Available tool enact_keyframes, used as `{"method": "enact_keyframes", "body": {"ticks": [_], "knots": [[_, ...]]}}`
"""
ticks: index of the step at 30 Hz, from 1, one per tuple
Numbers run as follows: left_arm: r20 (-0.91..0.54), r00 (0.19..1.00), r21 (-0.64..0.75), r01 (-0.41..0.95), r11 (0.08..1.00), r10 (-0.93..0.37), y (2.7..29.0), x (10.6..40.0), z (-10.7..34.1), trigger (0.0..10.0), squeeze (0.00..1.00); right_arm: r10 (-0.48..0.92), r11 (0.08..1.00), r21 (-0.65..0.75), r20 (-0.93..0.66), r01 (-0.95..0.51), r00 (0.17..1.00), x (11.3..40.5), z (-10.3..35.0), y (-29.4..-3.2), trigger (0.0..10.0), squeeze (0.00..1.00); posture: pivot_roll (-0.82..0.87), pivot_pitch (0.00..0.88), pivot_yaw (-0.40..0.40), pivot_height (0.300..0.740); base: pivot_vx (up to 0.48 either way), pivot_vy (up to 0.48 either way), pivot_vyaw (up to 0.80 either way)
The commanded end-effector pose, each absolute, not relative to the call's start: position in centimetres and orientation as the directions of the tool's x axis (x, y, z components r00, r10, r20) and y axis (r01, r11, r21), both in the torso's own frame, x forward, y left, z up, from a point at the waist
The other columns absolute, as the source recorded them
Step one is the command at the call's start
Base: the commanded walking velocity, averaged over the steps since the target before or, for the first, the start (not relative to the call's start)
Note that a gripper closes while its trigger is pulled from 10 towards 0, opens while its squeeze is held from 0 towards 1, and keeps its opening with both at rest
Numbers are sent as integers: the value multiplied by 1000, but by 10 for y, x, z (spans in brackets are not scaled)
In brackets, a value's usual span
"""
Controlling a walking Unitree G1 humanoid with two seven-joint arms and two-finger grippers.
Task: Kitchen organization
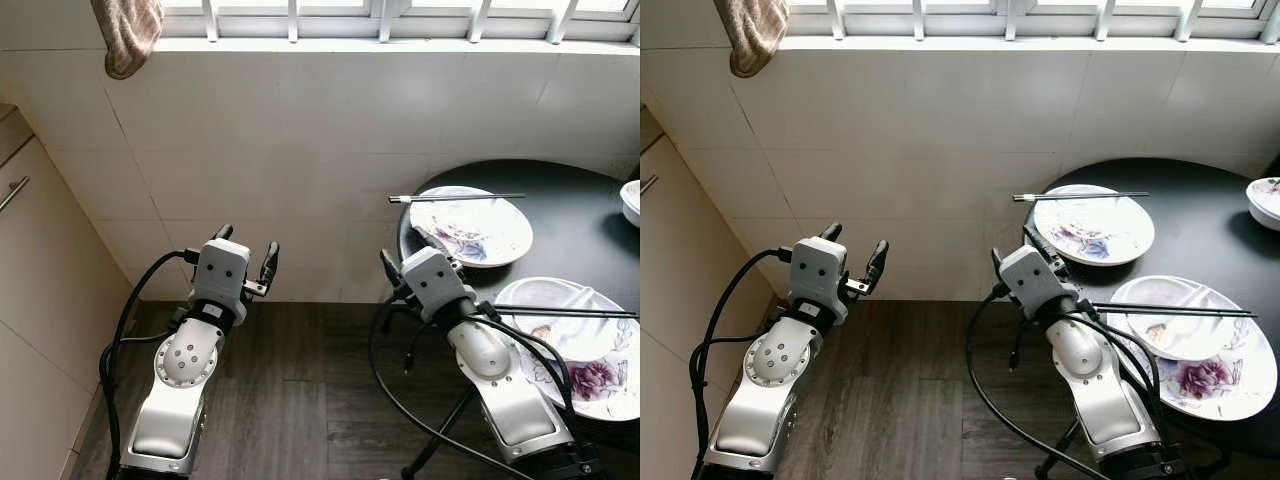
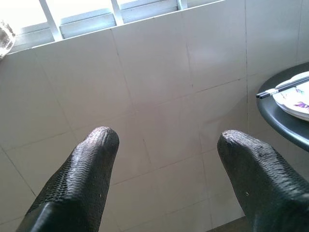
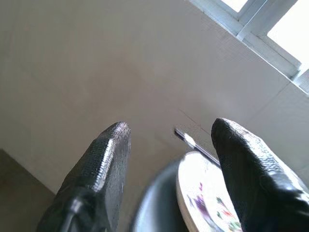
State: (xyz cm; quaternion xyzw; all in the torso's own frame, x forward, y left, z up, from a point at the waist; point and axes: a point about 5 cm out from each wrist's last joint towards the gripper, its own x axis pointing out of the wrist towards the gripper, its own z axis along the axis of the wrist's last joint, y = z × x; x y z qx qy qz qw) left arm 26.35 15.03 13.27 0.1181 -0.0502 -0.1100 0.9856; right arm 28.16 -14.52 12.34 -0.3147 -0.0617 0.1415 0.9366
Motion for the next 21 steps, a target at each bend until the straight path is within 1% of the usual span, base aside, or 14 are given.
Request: {"method": "enact_keyframes", "body": {"ticks": [1,4,12,15,21], "knots": [[57,971,253,211,944,-232,151,263,129,10000,0,243,715,-673,-13,-188,970,288,127,-151,10000,0,-45,0,-7,740,0,0,0],[55,971,252,211,944,-232,152,263,129,10000,0,216,693,-700,-29,-173,976,290,128,-154,10000,0,-48,0,-6,740,0,0,0],[54,972,230,210,950,-228,153,264,129,10000,0,243,708,-680,-23,-193,970,289,125,-145,10000,0,-44,0,-7,740,0,0,0],[55,972,220,210,952,-227,152,265,129,10000,0,244,719,-667,-17,-193,970,290,127,-145,10000,0,-45,0,-10,740,0,480,0],[53,971,217,215,952,-232,152,265,129,10000,0,256,714,-674,-5,-192,967,290,129,-144,10000,0,-46,0,-12,740,0,476,0]]}}
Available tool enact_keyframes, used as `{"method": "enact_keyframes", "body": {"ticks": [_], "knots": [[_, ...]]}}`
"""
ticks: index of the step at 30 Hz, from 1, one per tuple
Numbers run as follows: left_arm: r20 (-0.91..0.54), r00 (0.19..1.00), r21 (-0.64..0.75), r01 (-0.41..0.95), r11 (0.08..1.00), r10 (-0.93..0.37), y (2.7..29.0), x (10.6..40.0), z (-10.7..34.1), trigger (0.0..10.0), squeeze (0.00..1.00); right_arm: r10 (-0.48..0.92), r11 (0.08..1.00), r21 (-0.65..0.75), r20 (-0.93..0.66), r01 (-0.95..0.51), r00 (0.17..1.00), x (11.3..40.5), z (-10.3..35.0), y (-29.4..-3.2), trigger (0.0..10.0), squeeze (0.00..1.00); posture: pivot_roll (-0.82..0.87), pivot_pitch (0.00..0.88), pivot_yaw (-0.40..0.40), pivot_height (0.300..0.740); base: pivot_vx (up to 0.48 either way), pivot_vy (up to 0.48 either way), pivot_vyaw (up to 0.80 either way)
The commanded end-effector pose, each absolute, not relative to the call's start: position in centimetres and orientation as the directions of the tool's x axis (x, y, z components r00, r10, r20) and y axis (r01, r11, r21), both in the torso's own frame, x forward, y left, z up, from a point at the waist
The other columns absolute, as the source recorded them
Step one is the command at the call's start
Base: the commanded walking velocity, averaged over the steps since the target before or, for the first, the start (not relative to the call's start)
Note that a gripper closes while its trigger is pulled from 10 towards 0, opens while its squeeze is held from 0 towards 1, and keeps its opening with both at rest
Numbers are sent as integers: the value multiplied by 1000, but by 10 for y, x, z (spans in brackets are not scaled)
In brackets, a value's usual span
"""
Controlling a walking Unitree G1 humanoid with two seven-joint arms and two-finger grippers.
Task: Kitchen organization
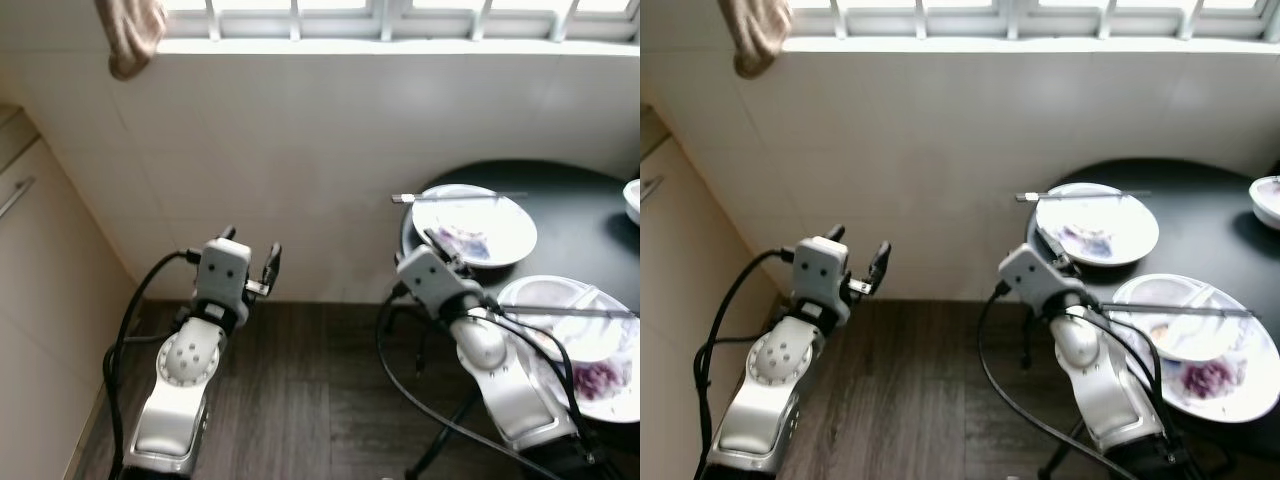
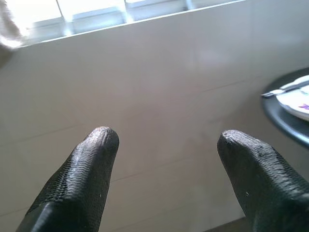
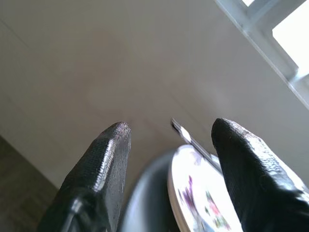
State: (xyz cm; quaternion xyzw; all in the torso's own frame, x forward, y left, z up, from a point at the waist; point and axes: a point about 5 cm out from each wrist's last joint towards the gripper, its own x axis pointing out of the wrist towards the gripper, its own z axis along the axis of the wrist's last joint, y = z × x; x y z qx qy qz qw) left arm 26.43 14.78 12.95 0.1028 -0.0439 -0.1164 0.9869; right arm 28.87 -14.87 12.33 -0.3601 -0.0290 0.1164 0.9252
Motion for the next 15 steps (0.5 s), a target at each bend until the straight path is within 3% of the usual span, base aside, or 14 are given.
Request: {"method": "enact_keyframes", "body": {"ticks": [1,4,8,15], "knots": [[53,971,217,215,952,-232,152,265,129,10000,0,256,714,-674,-5,-192,967,290,129,-144,10000,0,-46,0,-12,740,0,472,0],[55,972,213,212,954,-229,152,265,129,10000,0,257,715,-672,-5,-194,966,290,129,-144,10000,0,-46,0,-13,740,0,401,0],[61,972,214,208,955,-226,152,265,129,10000,0,256,734,-647,-16,-205,967,290,127,-144,10000,0,-46,0,-13,740,0,0,0],[62,972,210,210,955,-227,152,265,129,10000,0,233,732,-655,-17,-187,972,291,127,-147,10000,0,-45,1,-13,740,0,0,-756]]}}
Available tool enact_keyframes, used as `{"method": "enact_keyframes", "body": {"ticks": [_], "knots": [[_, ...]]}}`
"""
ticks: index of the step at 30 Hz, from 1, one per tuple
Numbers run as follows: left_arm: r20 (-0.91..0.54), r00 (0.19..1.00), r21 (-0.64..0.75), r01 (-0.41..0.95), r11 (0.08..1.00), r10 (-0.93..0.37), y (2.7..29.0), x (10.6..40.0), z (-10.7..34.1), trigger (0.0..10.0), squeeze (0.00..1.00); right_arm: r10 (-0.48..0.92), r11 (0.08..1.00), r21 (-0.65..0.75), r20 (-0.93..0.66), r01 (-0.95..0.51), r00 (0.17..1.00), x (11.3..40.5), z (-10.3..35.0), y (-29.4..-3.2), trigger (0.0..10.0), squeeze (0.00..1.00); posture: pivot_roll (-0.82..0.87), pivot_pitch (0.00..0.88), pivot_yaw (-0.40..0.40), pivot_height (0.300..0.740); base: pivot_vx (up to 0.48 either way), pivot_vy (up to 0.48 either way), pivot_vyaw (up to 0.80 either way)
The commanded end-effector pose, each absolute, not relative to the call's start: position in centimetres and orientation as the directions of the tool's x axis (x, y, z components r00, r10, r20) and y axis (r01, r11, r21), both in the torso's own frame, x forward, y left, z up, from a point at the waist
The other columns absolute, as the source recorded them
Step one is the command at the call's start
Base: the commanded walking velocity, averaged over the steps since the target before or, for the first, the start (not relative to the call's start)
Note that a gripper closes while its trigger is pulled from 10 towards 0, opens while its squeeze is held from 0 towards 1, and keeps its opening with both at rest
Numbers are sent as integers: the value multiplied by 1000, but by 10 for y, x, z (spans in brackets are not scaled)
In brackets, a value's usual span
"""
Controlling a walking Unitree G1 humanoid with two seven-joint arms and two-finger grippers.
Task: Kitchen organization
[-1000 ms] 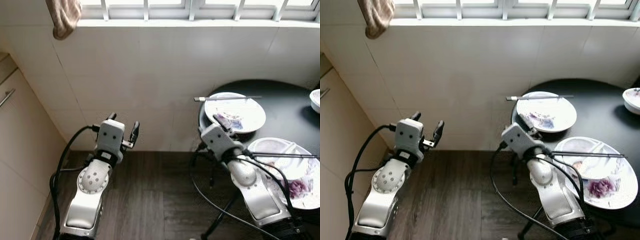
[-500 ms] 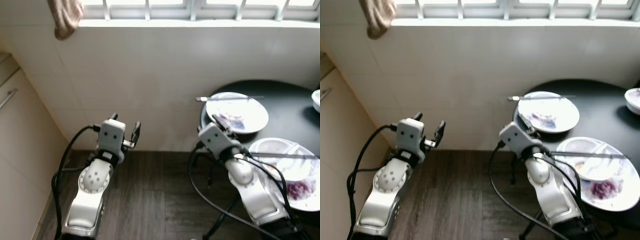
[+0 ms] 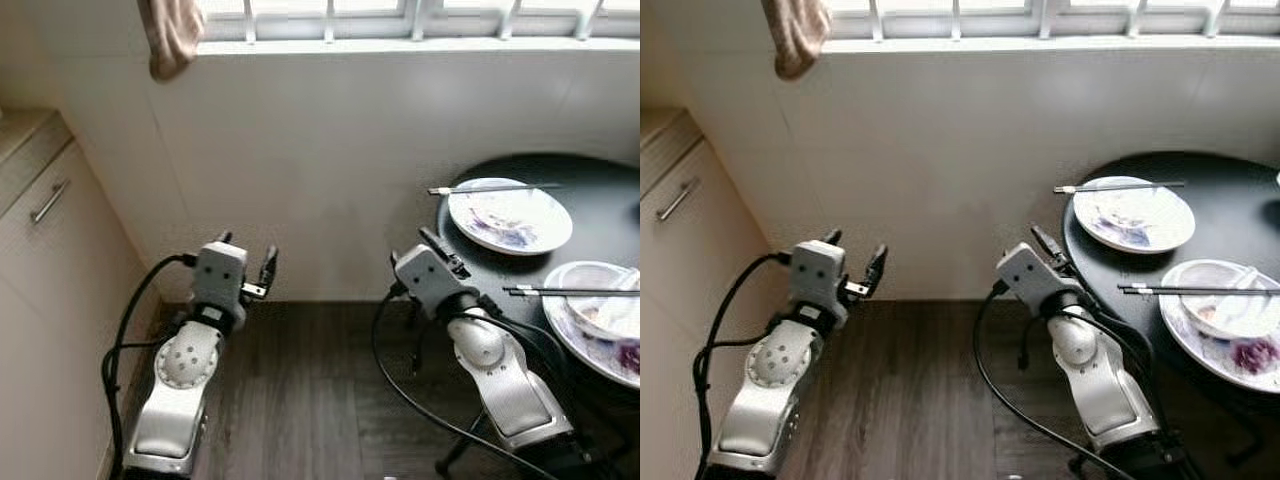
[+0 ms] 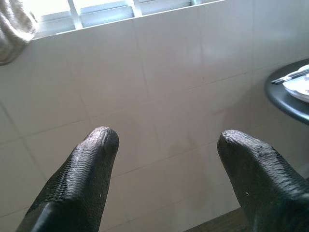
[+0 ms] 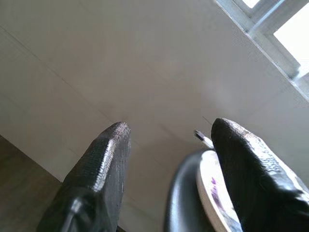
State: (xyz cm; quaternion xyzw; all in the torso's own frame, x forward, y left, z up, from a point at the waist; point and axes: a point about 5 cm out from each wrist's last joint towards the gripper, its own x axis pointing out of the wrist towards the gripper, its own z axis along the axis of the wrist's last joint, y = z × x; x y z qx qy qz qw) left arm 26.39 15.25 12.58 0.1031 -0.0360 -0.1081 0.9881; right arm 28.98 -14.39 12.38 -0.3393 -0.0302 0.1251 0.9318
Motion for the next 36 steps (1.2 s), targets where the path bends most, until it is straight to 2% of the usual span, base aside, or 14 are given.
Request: {"method": "enact_keyframes", "body": {"ticks": [1,5,7,11,14,17,20,26,29,36], "knots": [[62,972,210,210,955,-227,152,265,129,10000,0,233,732,-655,-17,-187,972,291,127,-147,10000,0,-45,1,-13,740,0,0,-781],[61,972,210,211,955,-228,153,265,129,10000,0,209,710,-687,-2,-153,978,293,129,-150,10000,0,-45,0,-13,740,0,0,-778],[60,972,210,212,954,-229,153,265,129,10000,0,195,662,-736,-10,-139,981,294,129,-153,10000,0,-46,0,-13,740,0,0,0],[60,971,210,214,954,-231,152,266,129,10000,0,163,686,-714,-36,-139,986,295,125,-159,10000,0,-45,0,-14,740,0,0,0],[59,971,209,215,954,-232,152,266,128,10000,0,109,710,-695,-52,-114,993,297,123,-166,10000,0,-47,1,-13,740,0,0,-790],[59,971,209,216,954,-232,152,266,128,10000,0,109,694,-711,-48,-110,993,298,124,-166,10000,0,-47,0,-13,740,0,0,-769],[57,970,207,219,954,-235,151,266,128,10000,0,143,642,-753,-64,-141,988,299,125,-165,10000,0,-50,0,-14,740,0,0,-744],[54,971,202,220,954,-235,151,266,128,10000,0,190,611,-762,-123,-215,974,300,122,-164,10000,0,-49,0,-16,740,0,0,0],[51,971,197,221,955,-235,150,266,127,10000,0,249,570,-765,-189,-301,950,300,116,-159,10000,0,-52,0,-18,740,0,0,0],[46,970,192,225,955,-238,149,266,126,10000,0,221,511,-779,-289,-363,931,299,110,-168,10000,0,-53,0,-20,740,0,0,0]]}}
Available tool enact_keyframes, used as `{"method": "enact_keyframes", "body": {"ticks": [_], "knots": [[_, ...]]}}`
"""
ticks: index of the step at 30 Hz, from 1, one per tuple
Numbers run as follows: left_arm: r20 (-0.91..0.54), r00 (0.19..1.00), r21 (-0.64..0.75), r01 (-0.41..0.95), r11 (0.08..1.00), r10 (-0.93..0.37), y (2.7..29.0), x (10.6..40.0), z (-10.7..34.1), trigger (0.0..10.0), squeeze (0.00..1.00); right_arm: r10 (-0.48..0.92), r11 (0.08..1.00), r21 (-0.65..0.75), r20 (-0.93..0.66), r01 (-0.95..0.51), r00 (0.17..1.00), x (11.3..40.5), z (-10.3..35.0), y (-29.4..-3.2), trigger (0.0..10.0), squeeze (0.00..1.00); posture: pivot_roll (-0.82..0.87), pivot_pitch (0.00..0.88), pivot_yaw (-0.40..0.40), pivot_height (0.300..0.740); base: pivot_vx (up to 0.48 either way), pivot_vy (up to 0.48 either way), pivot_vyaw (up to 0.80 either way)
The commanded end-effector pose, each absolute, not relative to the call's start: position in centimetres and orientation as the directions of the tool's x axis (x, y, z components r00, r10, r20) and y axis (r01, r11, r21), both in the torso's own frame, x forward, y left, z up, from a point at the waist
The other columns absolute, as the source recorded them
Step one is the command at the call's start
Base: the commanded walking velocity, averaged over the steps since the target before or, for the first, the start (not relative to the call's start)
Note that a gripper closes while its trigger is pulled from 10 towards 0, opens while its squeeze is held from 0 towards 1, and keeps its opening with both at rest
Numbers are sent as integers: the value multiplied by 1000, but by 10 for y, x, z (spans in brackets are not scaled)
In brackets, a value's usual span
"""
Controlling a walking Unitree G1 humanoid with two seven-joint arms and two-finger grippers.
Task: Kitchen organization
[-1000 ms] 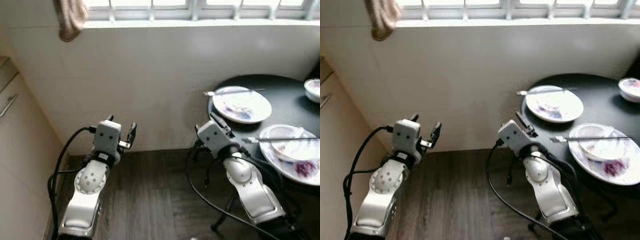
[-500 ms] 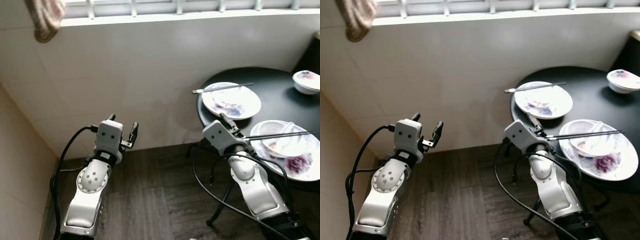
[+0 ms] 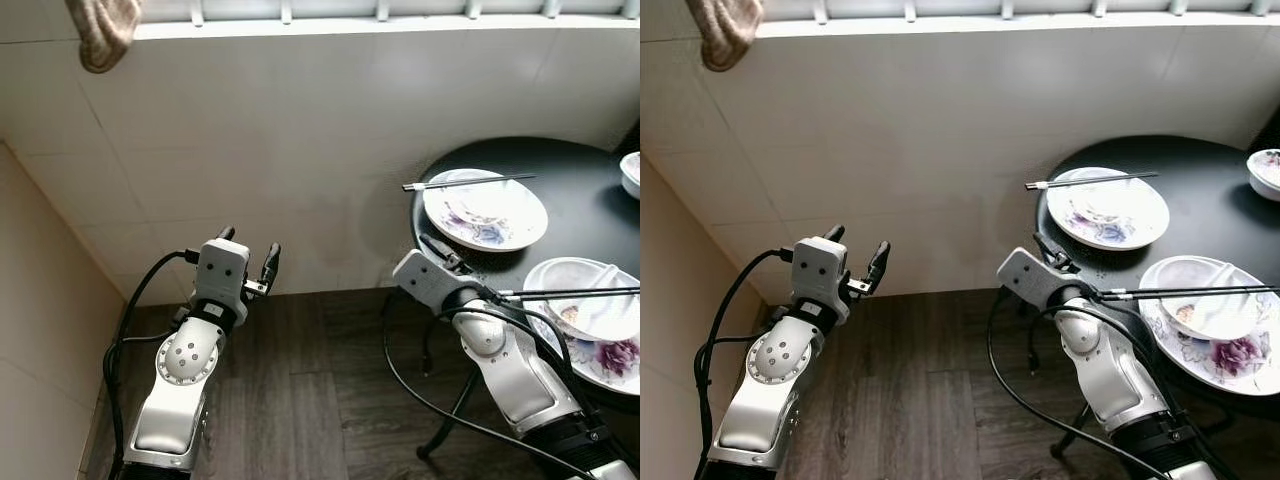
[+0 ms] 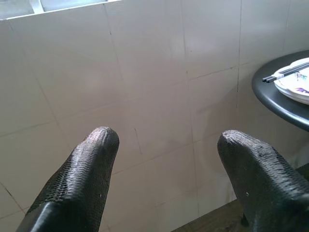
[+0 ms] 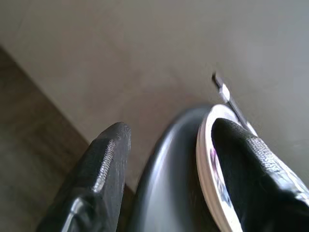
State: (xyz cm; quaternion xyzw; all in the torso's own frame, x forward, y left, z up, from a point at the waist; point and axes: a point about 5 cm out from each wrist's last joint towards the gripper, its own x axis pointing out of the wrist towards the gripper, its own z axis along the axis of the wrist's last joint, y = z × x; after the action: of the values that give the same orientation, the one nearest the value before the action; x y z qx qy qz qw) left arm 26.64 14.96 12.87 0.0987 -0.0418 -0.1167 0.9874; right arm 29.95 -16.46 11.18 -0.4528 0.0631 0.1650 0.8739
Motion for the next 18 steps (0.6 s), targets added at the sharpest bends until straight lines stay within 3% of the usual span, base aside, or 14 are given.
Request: {"method": "enact_keyframes", "body": {"ticks": [1,12,18], "knots": [[45,970,191,226,955,-239,149,266,125,10000,0,225,504,-779,-300,-374,927,298,111,-169,10000,0,-54,0,-19,740,0,0,0],[36,968,188,238,953,-249,148,267,122,10000,0,284,485,-744,-362,-459,888,302,132,-183,10000,0,-66,0,-17,740,0,0,0],[31,967,182,245,952,-254,146,268,120,10000,0,396,454,-675,-433,-582,810,306,150,-198,10000,0,-75,0,-22,740,0,0,0]]}}
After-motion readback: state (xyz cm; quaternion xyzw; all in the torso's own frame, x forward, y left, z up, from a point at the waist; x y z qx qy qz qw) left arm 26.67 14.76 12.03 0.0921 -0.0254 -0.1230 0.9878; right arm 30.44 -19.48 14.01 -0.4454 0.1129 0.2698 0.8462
